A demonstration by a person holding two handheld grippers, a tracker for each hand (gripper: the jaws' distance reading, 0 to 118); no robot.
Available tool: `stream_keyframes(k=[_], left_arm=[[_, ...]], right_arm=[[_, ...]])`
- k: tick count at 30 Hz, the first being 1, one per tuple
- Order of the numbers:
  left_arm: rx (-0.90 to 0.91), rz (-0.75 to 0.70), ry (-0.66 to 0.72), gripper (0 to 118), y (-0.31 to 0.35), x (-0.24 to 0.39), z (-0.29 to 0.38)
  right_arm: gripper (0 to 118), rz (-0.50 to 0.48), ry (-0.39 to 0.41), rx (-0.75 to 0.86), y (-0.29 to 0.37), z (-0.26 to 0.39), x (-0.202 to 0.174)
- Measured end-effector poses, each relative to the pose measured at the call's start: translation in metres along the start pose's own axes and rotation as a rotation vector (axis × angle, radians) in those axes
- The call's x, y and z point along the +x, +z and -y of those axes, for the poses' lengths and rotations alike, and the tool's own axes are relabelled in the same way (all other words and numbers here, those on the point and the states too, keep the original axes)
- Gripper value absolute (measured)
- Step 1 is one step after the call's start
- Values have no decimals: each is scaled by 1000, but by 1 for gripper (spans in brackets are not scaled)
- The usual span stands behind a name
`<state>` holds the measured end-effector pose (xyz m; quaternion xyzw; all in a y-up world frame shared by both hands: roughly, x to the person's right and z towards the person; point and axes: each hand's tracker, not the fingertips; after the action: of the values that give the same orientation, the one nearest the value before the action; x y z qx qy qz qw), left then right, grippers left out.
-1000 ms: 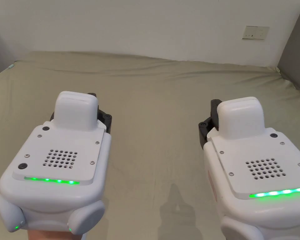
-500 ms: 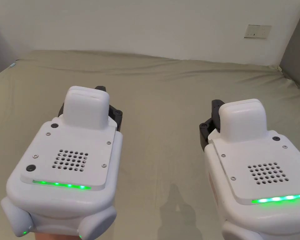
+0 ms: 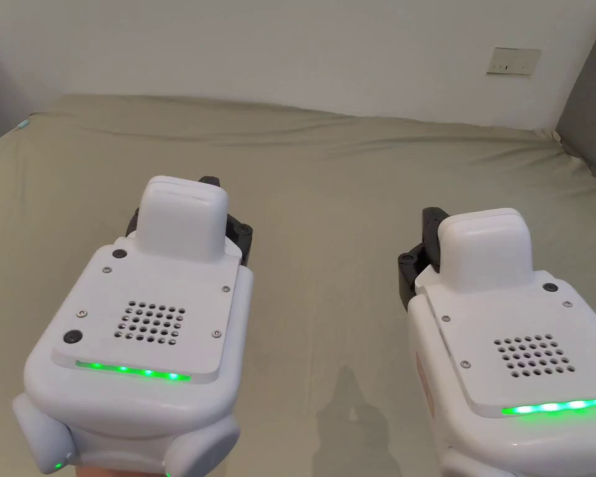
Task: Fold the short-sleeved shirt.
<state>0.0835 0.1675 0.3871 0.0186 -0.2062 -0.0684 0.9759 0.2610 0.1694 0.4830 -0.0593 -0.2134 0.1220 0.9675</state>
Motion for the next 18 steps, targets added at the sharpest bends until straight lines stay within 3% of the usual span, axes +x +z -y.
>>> stream_keyframes(k=[11, 12, 13, 15, 16, 17, 18], left_arm=[[-19, 18, 5, 0, -5, 2, 2], [-17, 18, 13, 0, -5, 1, 1], [-15, 16, 20, 1, -6, 1, 1], [-5, 4, 23, 33, -6, 1, 0], [-4, 4, 21, 67, -6, 2, 0], [-10, 9, 14, 81, -8, 2, 0], [-18, 22, 12, 83, -10, 2, 0]], right_arm=[[4, 9, -7, -2, -3, 2, 3], [12, 9, -11, 0, -3, 2, 4], [37, 14, -16, 4, -3, 1, 6], [92, 8, -27, 4, -5, 0, 10], [105, -6, -32, -2, -6, 0, 12], [105, -9, -34, 5, -5, 1, 13], [105, -7, -29, 21, -4, 1, 14]])
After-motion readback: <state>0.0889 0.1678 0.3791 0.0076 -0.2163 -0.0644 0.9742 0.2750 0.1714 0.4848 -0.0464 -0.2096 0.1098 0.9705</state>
